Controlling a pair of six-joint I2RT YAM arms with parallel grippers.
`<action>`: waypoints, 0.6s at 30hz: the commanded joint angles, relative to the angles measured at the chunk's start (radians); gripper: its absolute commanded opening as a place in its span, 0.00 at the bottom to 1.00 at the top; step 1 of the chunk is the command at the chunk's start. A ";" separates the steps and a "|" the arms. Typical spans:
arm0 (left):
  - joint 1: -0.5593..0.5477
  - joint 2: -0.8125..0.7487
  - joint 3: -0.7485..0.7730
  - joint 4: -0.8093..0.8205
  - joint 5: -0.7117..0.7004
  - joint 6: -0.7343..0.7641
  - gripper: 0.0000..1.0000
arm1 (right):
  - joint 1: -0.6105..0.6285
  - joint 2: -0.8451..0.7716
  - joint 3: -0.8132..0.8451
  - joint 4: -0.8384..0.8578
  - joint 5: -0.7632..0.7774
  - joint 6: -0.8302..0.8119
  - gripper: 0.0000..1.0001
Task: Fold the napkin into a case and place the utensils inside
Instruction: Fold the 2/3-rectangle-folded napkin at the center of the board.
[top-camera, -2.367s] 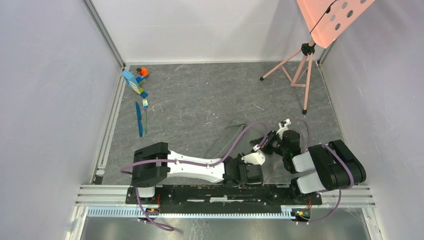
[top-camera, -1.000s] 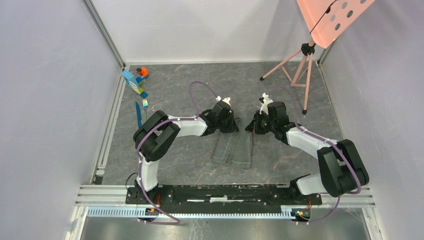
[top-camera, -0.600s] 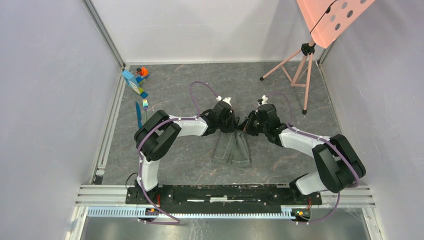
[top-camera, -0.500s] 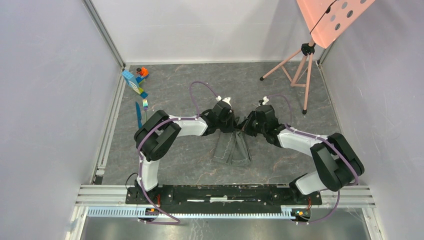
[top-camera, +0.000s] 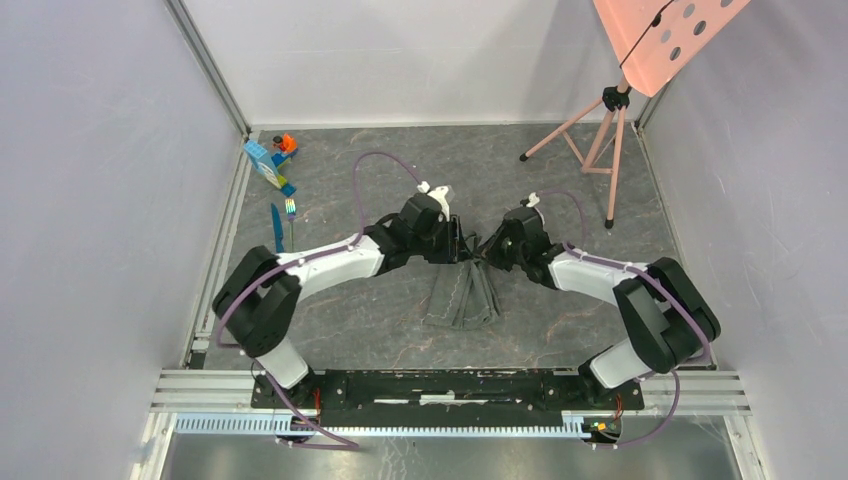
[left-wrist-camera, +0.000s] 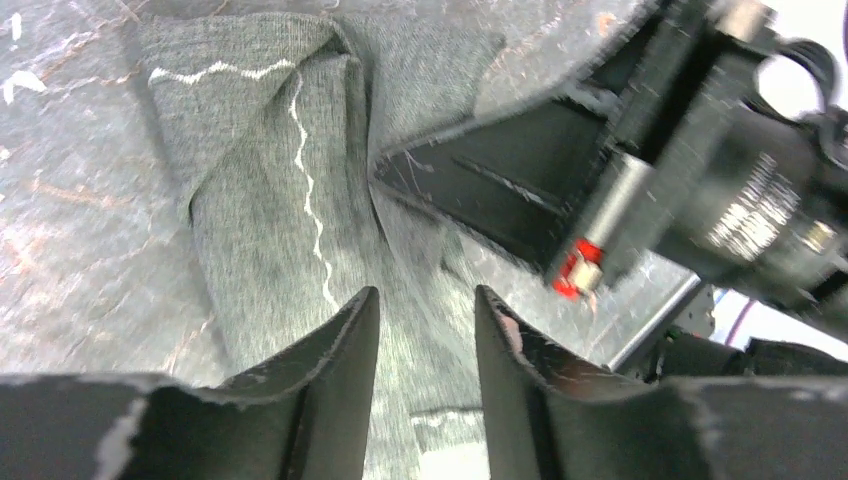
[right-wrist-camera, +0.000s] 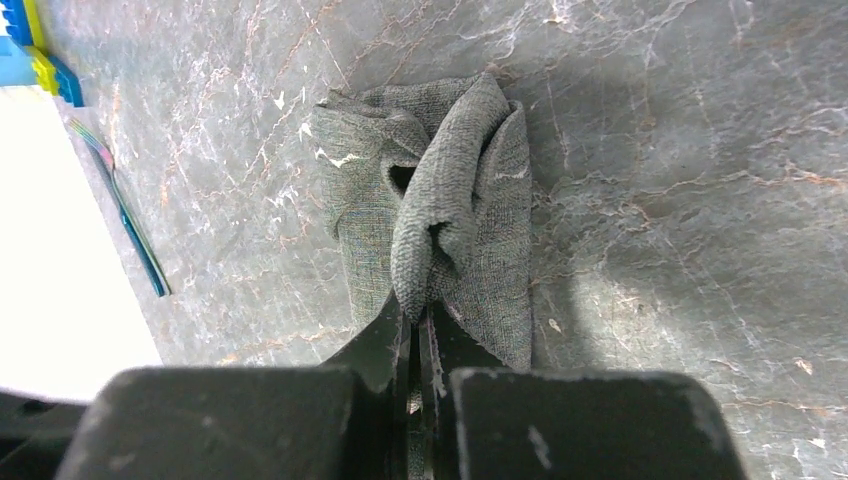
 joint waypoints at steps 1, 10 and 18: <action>0.046 -0.143 -0.077 -0.083 -0.038 0.089 0.51 | 0.027 0.021 0.083 -0.062 0.068 -0.026 0.00; 0.078 -0.084 -0.181 -0.022 -0.065 0.088 0.49 | 0.074 0.070 0.183 -0.195 0.146 0.011 0.00; 0.061 -0.066 -0.268 0.112 -0.039 0.046 0.25 | 0.126 0.111 0.240 -0.254 0.238 0.100 0.00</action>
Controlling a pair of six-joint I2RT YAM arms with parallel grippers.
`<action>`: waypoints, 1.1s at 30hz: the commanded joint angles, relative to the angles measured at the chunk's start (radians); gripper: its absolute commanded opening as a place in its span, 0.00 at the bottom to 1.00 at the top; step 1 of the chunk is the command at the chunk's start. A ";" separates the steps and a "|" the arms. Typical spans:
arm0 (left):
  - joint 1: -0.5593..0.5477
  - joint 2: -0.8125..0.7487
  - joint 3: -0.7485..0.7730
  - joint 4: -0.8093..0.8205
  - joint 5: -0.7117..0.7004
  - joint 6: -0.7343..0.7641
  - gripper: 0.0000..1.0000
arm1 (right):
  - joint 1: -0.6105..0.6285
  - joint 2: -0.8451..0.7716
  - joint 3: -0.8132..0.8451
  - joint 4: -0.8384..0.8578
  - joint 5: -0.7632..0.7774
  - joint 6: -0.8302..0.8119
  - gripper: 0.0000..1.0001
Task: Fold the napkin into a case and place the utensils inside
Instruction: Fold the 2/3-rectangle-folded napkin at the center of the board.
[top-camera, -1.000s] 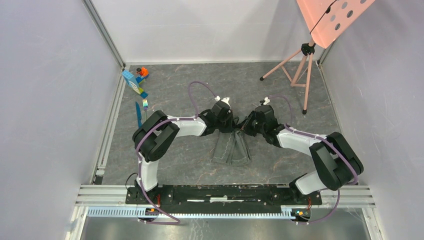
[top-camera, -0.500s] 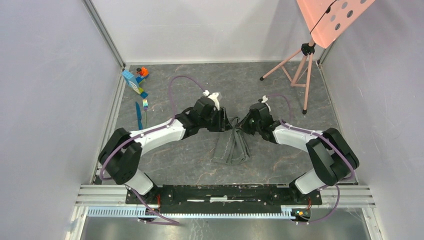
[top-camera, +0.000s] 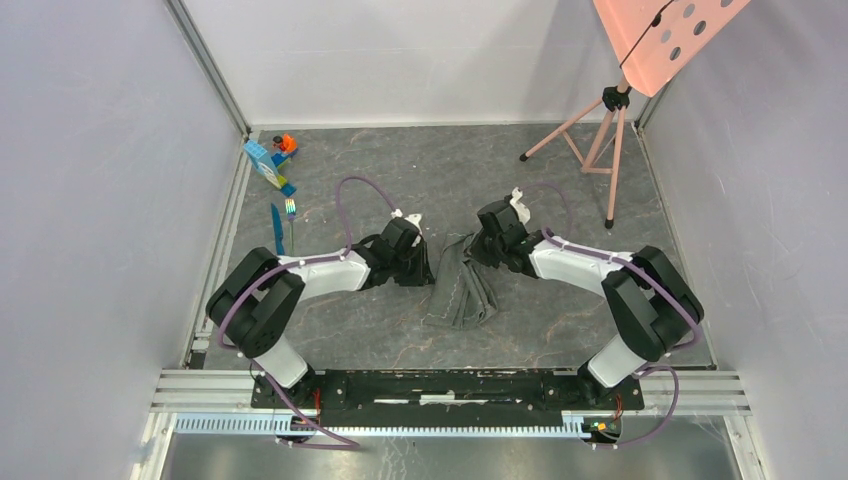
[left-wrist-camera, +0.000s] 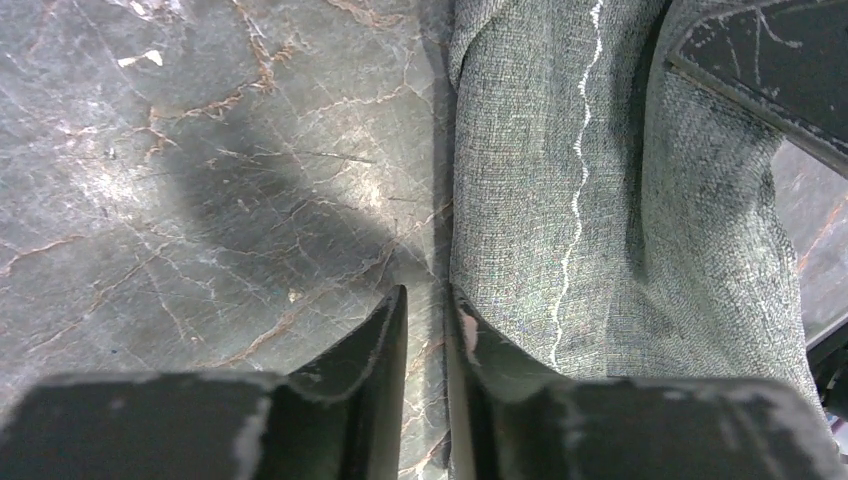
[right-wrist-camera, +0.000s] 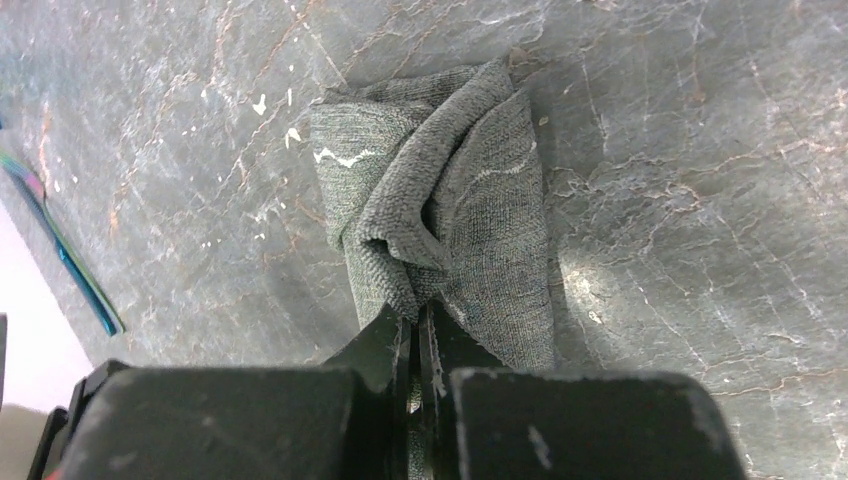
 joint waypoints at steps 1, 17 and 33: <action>-0.019 -0.002 -0.033 0.149 0.011 -0.015 0.22 | 0.030 0.033 0.063 -0.043 0.094 0.076 0.00; -0.071 0.010 -0.124 0.245 -0.021 -0.035 0.09 | 0.154 0.066 0.096 -0.056 0.295 0.264 0.00; -0.005 -0.239 -0.253 0.087 -0.039 -0.050 0.23 | 0.204 0.190 0.126 -0.002 0.361 0.211 0.00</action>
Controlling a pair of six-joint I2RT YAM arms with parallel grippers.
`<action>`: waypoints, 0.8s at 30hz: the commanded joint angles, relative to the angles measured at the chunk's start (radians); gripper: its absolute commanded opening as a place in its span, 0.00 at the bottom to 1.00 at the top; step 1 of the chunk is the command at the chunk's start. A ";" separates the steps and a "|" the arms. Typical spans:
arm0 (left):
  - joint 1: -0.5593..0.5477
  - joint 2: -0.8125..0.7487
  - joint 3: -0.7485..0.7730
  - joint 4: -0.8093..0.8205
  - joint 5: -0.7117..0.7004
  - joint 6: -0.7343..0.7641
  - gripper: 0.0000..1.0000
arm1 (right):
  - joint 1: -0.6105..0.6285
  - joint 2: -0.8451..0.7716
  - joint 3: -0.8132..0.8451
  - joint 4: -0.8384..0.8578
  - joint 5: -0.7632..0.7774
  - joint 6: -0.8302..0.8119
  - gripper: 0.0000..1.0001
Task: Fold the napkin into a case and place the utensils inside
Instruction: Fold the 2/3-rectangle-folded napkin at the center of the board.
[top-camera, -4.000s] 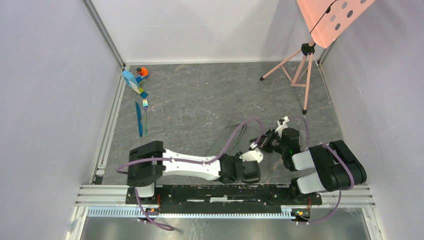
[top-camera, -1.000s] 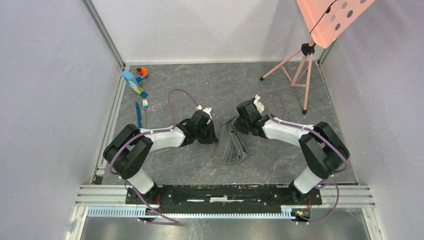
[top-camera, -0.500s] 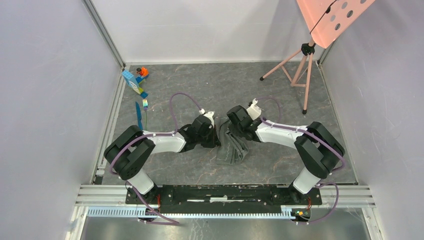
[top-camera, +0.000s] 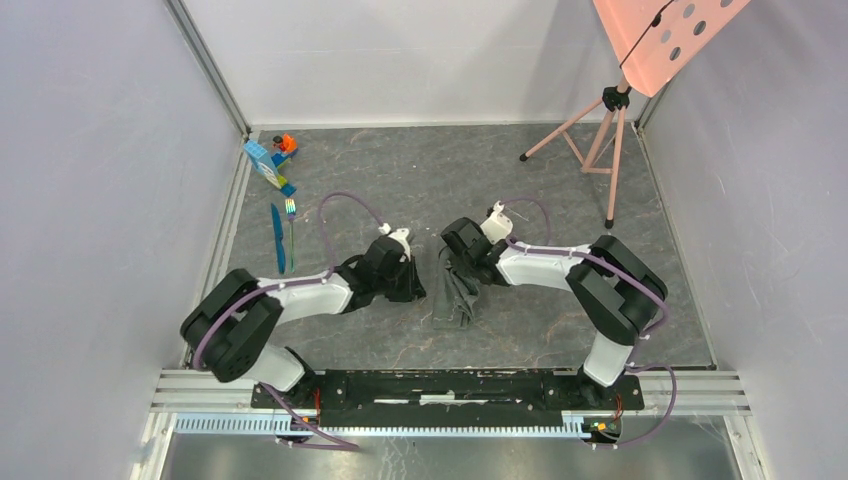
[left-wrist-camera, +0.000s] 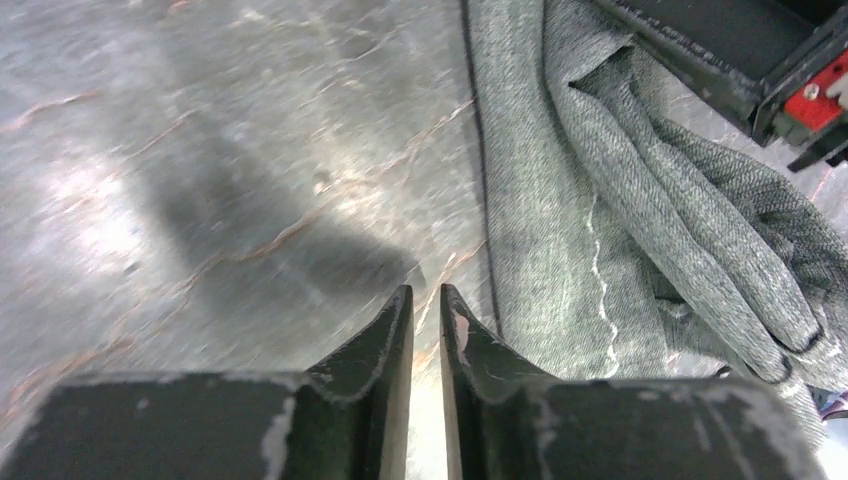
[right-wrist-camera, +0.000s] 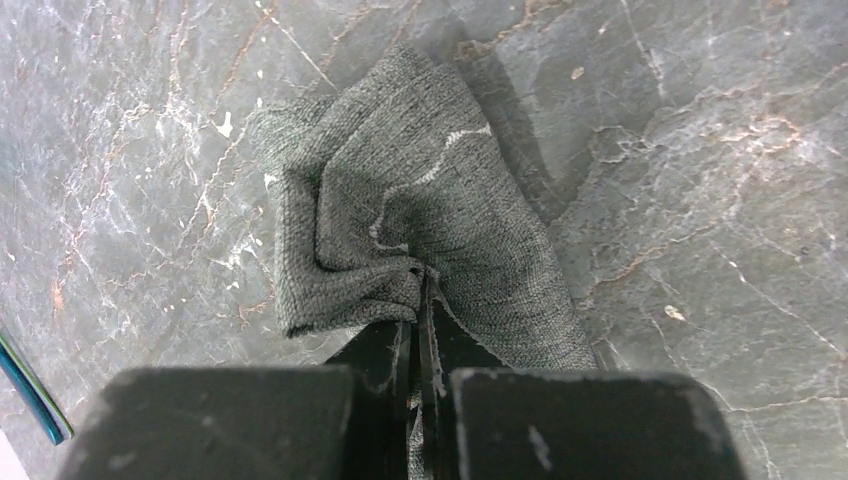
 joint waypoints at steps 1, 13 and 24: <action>0.023 -0.133 -0.064 -0.072 -0.040 -0.042 0.24 | 0.024 0.042 0.047 0.033 0.076 0.007 0.00; 0.096 -0.557 -0.149 -0.262 -0.084 -0.065 0.29 | 0.085 0.052 0.136 0.002 0.130 -0.157 0.34; 0.104 -0.599 -0.140 -0.289 -0.099 -0.064 0.28 | 0.114 0.026 0.194 0.055 0.087 -0.503 0.65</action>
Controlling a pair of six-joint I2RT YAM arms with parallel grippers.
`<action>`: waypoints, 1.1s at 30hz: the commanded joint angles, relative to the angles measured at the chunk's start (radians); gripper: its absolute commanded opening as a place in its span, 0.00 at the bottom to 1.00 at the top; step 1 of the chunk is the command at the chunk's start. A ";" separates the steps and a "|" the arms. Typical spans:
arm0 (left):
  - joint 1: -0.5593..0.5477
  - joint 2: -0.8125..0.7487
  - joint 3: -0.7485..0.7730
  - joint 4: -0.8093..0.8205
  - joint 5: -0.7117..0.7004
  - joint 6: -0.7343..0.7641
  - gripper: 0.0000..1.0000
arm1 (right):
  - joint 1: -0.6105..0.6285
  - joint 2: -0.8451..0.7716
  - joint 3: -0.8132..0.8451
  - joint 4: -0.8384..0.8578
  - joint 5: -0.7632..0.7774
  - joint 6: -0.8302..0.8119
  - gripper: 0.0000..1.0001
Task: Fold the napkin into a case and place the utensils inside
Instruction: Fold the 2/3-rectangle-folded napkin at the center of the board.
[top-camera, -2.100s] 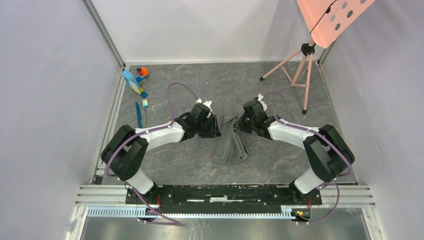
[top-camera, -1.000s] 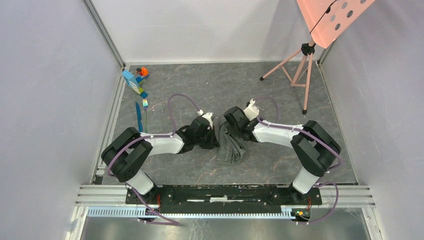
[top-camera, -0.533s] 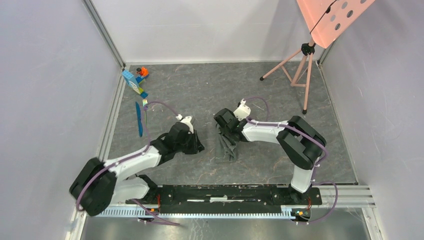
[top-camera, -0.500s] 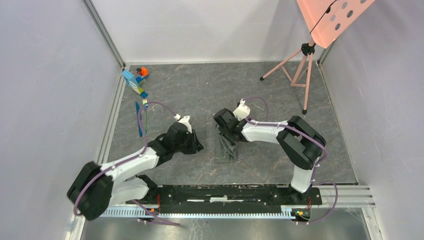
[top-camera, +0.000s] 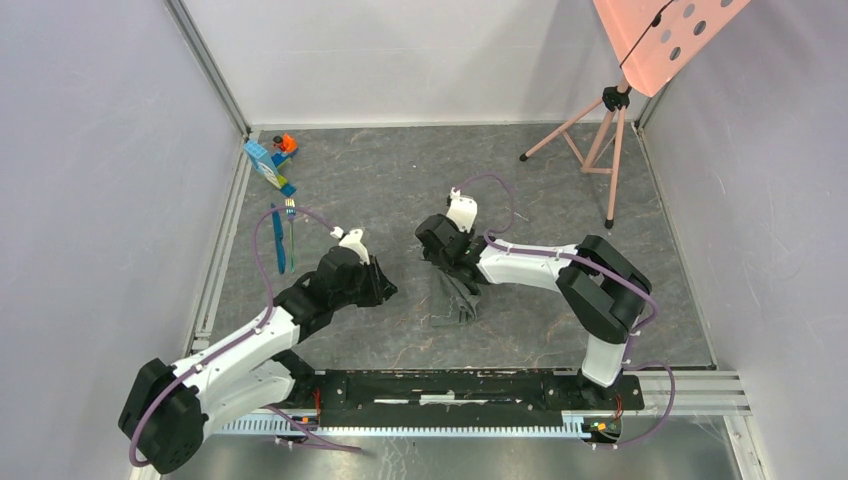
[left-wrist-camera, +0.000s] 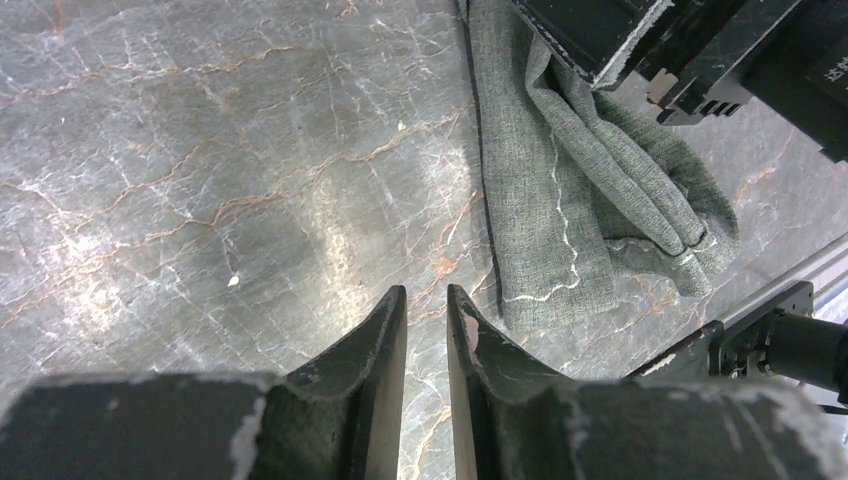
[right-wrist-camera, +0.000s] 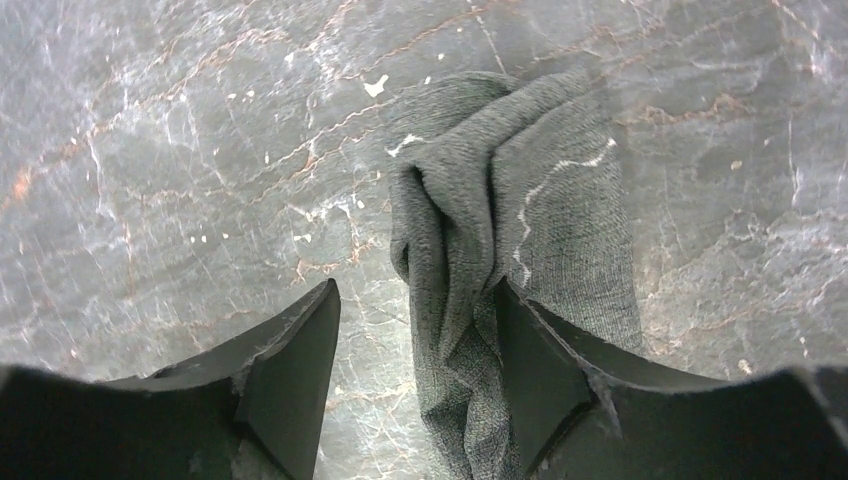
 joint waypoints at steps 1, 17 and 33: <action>0.008 -0.039 0.011 -0.031 -0.026 -0.027 0.28 | 0.011 -0.045 0.033 0.077 -0.043 -0.210 0.65; 0.028 -0.038 0.030 -0.050 -0.003 -0.029 0.29 | -0.105 -0.114 0.088 0.292 -0.698 -0.515 0.79; 0.036 0.303 0.130 0.141 0.233 -0.078 0.48 | -0.427 -0.404 -0.322 0.226 -0.955 -0.684 0.98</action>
